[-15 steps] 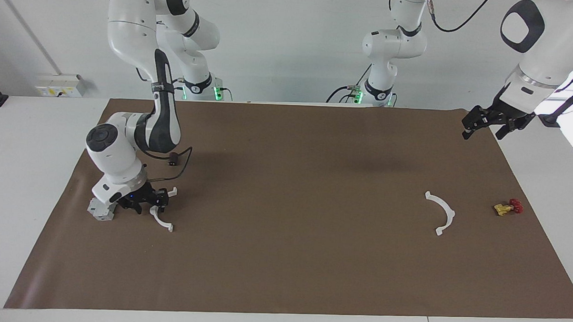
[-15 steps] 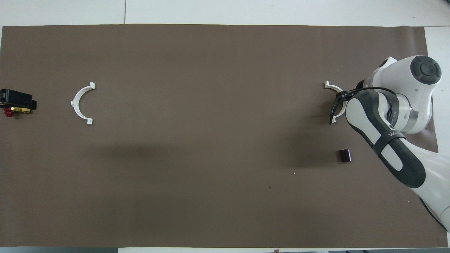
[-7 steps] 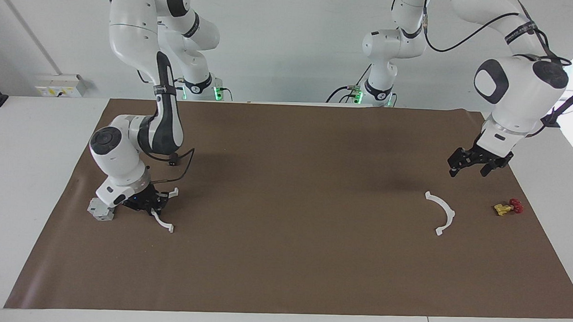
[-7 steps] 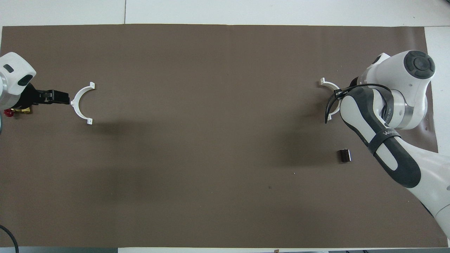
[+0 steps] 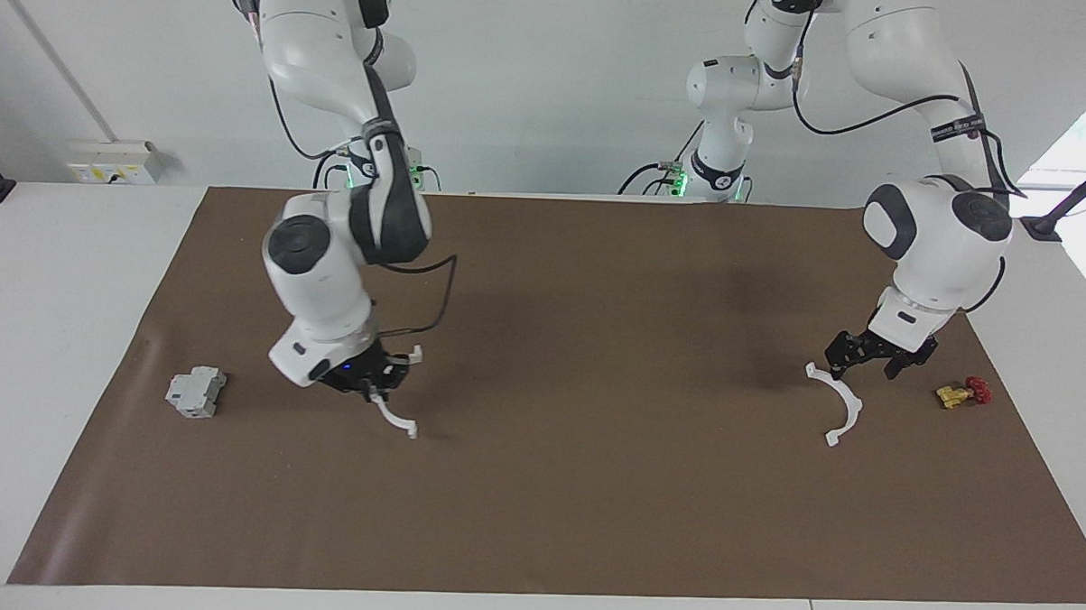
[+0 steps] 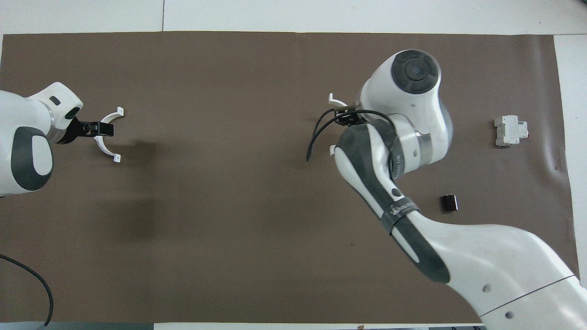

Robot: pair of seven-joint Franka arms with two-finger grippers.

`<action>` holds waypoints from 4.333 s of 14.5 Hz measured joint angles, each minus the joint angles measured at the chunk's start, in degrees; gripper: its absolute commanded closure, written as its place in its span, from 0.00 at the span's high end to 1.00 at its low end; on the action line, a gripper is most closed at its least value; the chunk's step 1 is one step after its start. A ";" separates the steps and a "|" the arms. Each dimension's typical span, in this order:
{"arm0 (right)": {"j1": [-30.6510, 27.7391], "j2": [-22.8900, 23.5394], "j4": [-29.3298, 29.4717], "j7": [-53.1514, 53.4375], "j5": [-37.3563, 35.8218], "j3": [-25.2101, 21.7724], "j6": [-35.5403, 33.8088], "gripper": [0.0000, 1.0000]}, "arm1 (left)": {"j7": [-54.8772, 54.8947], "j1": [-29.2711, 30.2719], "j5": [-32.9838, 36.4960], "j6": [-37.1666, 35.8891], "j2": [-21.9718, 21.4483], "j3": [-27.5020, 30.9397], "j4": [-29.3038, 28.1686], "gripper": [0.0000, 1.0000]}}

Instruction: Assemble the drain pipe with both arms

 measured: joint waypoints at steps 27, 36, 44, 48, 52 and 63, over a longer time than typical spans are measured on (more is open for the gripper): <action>-18.13 -23.71 5.99 -9.69 -0.48 -1.71 -36.24 1.00 | -2.32 -4.59 3.04 -9.15 -1.14 -0.06 7.04 0.00; -20.96 -25.11 0.77 -12.89 -3.27 -1.16 -33.89 1.00 | -33.96 -24.47 8.31 -13.59 -0.71 -0.38 10.45 0.00; -22.02 -25.07 0.70 -15.31 -3.43 -1.31 -33.13 1.00 | -46.26 -35.94 8.31 -13.82 9.54 -0.44 17.83 0.00; -23.69 -25.07 0.68 -15.46 -3.42 -1.38 -32.40 1.00 | -47.07 -37.83 6.67 -10.83 11.65 -0.46 18.75 0.00; -23.82 -25.06 0.64 -15.69 -3.40 -1.30 -32.36 1.00 | -47.07 -38.84 5.35 -8.34 11.94 -0.48 18.79 0.00; -23.63 -25.02 0.62 -15.72 -3.39 -1.26 -32.36 1.00 | -48.69 -41.92 5.27 -6.98 13.68 -0.52 17.54 0.00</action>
